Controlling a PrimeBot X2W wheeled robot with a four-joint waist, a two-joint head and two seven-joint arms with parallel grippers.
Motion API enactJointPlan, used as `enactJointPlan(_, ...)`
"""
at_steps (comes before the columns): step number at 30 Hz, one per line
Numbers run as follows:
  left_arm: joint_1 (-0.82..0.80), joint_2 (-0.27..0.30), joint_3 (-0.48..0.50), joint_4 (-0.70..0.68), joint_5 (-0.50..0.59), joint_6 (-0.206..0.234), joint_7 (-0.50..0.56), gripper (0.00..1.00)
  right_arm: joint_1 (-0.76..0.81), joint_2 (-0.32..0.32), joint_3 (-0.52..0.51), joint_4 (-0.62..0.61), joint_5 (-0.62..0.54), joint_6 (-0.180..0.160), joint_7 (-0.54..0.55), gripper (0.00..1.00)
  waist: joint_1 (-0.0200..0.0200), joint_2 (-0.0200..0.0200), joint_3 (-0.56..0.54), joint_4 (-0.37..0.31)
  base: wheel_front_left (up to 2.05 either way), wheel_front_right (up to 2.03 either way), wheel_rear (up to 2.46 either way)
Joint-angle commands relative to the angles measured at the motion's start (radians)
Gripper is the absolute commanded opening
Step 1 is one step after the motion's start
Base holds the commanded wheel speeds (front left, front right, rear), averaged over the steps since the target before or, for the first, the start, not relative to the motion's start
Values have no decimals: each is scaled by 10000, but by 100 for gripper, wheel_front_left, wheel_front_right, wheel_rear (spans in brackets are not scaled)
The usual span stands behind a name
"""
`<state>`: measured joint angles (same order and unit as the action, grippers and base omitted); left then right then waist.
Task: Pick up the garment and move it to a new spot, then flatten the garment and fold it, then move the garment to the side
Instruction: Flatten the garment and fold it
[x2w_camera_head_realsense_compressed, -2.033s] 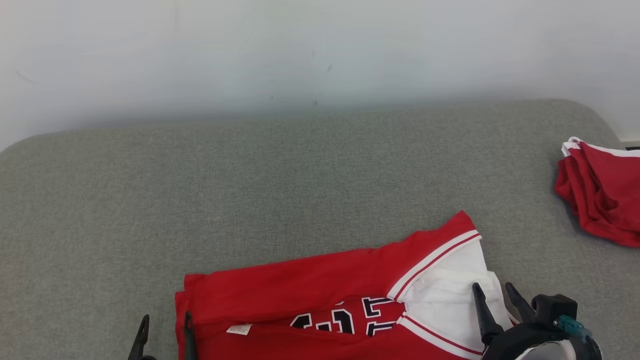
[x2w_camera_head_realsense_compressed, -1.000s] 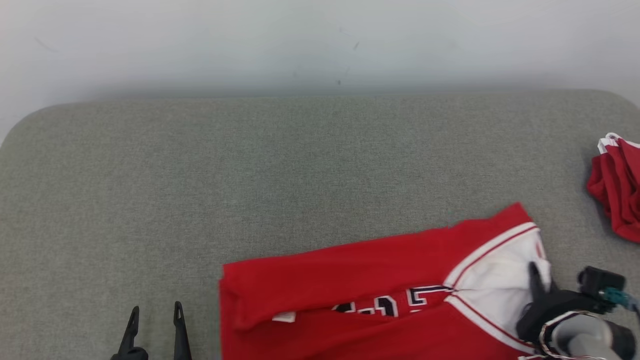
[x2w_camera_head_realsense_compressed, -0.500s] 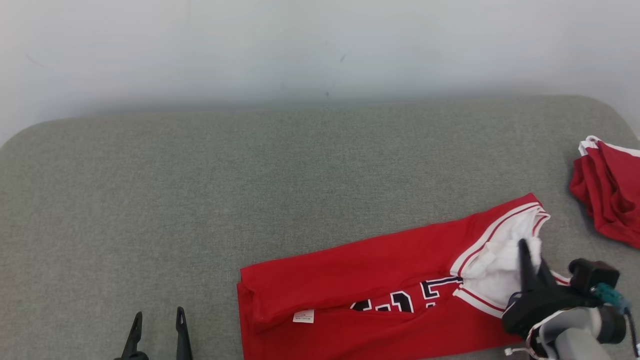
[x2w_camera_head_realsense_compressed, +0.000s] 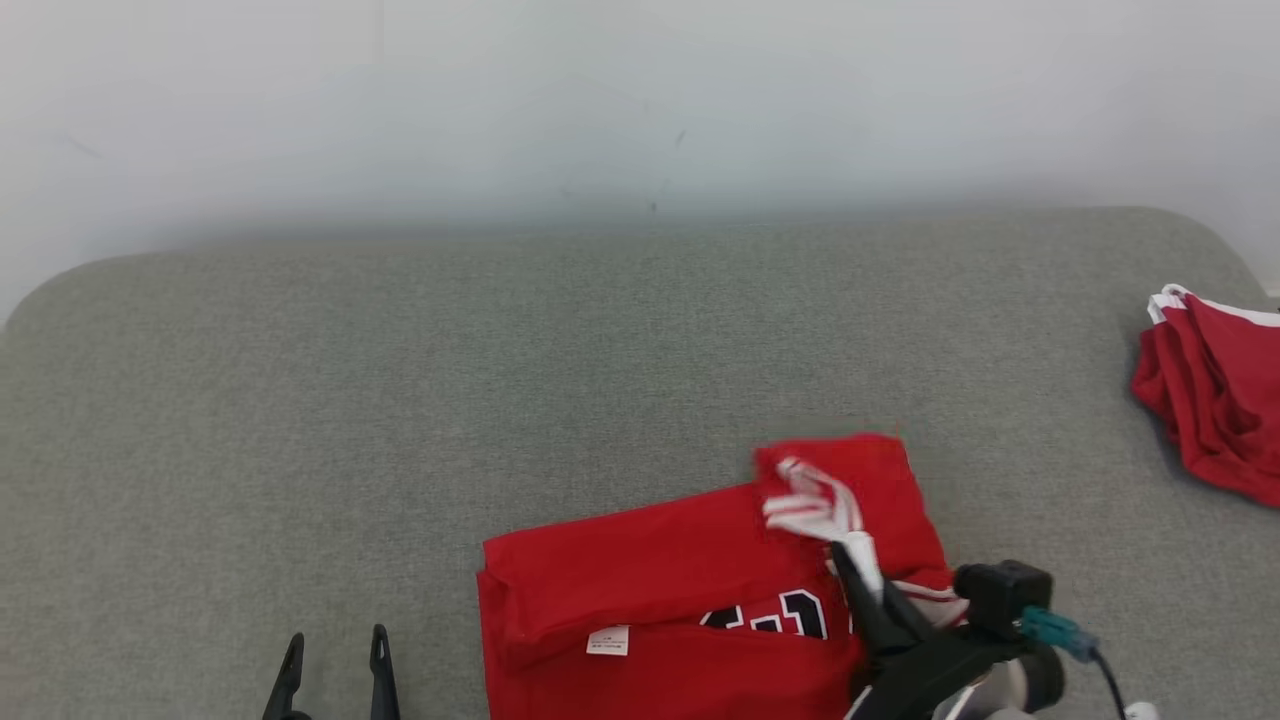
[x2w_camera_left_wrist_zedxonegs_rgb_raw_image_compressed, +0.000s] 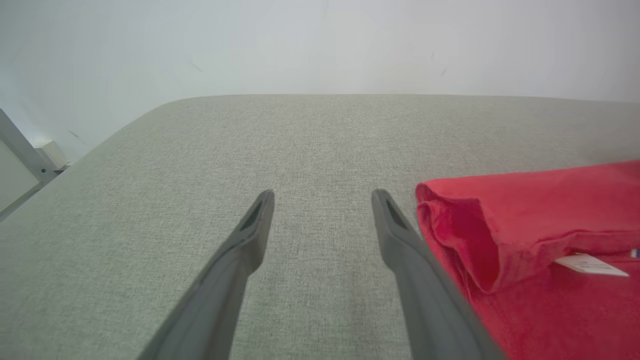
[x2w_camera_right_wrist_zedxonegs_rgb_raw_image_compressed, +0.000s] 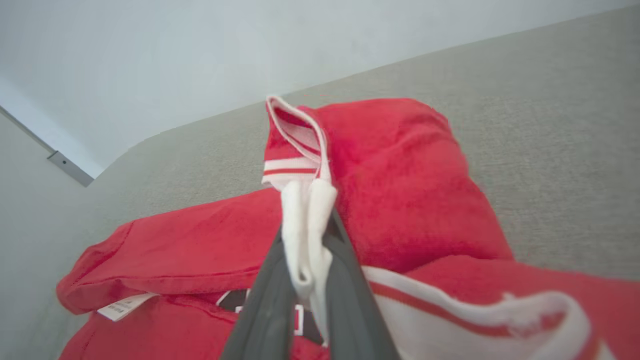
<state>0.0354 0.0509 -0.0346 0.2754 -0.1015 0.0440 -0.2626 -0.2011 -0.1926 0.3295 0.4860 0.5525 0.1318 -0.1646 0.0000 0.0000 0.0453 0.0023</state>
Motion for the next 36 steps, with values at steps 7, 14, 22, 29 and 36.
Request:
enactJointPlan(7, 7, -8, -128, 103, -17, -21, -29, 100, -210, 241, 1367, -426, 557, -27, 569, 0, 0, 0, 33, 614, 0, 0, 0)
enactJointPlan(14, 64, -7, -306, 117, -48, -1, -29, 100, -540, 513, 2377, -318, 969, -27, 693, 0, 0, 0, 10, 1106, 0, 0, 0)
enactJointPlan(22, 18, -9, -397, 137, -60, 37, -31, 100, -1170, 874, 3286, 227, 1155, -27, 468, 0, 0, 0, -15, 1352, 0, 0, 0)
enactJointPlan(29, 62, -7, -429, 104, -56, 74, -29, 100, -1665, 1147, 3806, 868, 1375, -27, -14, 100, 0, 0, -57, 1362, 0, 0, 0)
enactJointPlan(36, 149, -9, -327, 82, -32, 72, -31, 100, -1898, 1018, 3640, 1095, 1314, -27, -765, 100, 0, 0, -125, 1136, 0, 0, 0)
